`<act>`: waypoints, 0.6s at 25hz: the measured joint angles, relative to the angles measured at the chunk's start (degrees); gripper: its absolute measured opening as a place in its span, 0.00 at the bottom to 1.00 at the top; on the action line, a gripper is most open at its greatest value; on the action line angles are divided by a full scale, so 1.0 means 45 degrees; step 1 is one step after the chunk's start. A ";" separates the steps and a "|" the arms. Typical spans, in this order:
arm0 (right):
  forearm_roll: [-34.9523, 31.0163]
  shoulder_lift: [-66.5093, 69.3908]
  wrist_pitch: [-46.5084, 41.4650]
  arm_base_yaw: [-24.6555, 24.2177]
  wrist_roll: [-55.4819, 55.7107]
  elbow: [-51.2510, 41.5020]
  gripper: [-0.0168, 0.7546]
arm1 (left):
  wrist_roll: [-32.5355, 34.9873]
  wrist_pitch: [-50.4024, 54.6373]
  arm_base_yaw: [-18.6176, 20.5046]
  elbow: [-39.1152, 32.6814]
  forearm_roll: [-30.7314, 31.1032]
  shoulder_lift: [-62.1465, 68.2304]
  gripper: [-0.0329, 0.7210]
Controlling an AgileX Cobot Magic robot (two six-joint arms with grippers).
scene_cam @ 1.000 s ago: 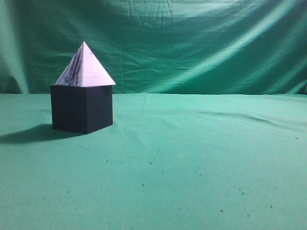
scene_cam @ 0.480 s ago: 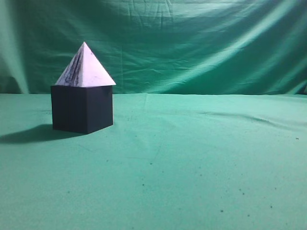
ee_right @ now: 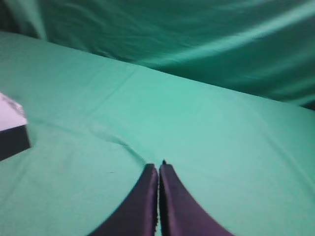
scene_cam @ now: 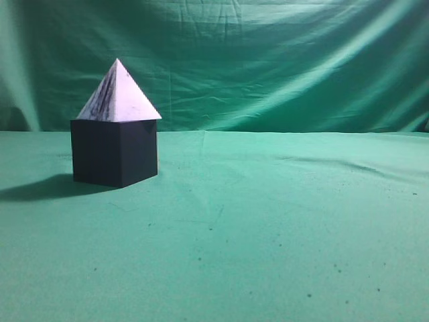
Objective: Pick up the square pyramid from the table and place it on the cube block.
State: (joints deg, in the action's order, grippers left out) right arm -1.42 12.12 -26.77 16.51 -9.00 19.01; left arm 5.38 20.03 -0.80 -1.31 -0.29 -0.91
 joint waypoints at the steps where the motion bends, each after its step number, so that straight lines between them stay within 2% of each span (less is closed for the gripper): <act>1: -0.0006 -0.0550 0.0144 -0.0447 0.0000 -0.0563 0.02 | 0.0000 0.0000 0.0000 0.0000 0.0000 0.0000 0.04; 6: -0.0056 -0.2498 0.0692 -0.1750 0.0000 -0.2710 0.02 | 0.0000 0.0000 0.0000 0.0000 0.0000 0.0000 0.04; 15: -0.0056 -0.2793 0.0956 -0.1907 -0.0050 -0.4532 0.02 | 0.0000 0.0000 0.0000 0.0000 0.0000 0.0000 0.04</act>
State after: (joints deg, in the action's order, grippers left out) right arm -1.67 -0.45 -22.47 7.93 -9.23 -1.39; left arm 5.38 20.03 -0.80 -1.31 -0.29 -0.91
